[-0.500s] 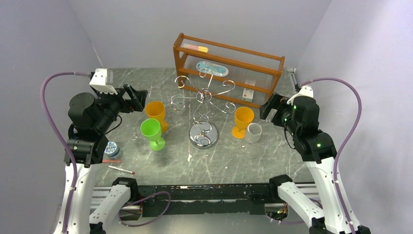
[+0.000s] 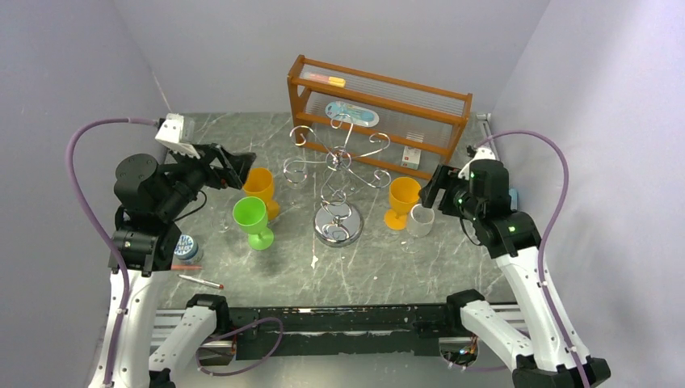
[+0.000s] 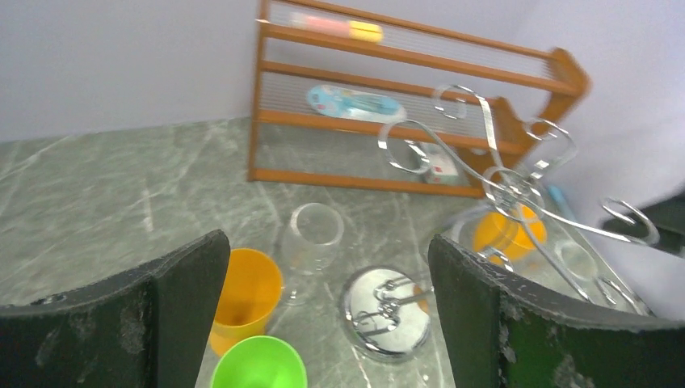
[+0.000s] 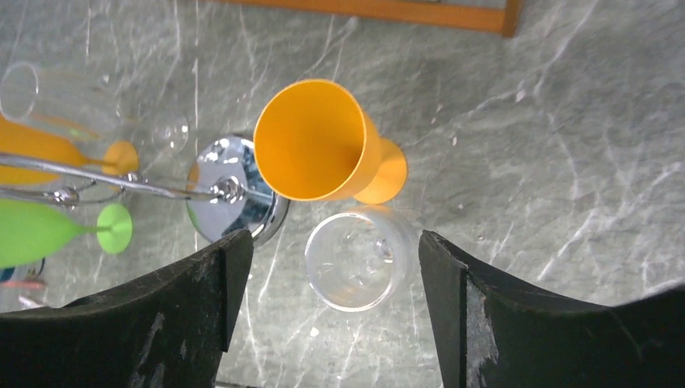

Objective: Place the wine glass upside down on the wine glass rack

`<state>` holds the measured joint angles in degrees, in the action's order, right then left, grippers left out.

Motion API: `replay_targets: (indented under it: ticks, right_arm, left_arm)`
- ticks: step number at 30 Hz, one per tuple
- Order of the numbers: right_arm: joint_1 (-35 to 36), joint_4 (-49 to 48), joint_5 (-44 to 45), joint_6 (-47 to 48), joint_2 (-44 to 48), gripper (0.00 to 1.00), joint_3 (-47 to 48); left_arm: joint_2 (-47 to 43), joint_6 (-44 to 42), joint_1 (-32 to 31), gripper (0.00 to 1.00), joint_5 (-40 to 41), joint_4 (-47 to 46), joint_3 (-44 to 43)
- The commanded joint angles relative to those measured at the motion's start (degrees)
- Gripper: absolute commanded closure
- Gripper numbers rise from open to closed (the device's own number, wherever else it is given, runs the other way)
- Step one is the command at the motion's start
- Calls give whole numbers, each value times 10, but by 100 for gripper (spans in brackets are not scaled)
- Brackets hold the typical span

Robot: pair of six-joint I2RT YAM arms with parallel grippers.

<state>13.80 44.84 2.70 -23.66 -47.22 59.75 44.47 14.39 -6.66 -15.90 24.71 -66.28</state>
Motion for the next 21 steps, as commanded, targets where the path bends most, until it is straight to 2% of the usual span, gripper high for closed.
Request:
replay_targets:
  ticks: [1,3,5,10,13,21]
  right_arm:
    - [-4,-11,-62,17,-14,24,-22]
    - [-4,-1,-57,20,-39,29,-26]
    - [-2,15,-33,15,-64,34,-25]
    - [27,49,90,-1,-99,41,-24]
    - [56,62,117,-13,-114,45,-28]
    - [101,89,150,-33,-147,74,-24]
  left_arm:
    - [-9,-7,-5,3,-171,-62,18]
    - [-9,-7,-6,3,-213,-74,23]
    - [-7,-7,-8,10,-237,-82,28]
    - [-5,-6,-13,17,-284,-100,29]
    - [1,-4,-16,19,-285,-102,23]
    - [30,6,-20,16,-247,-80,-20]
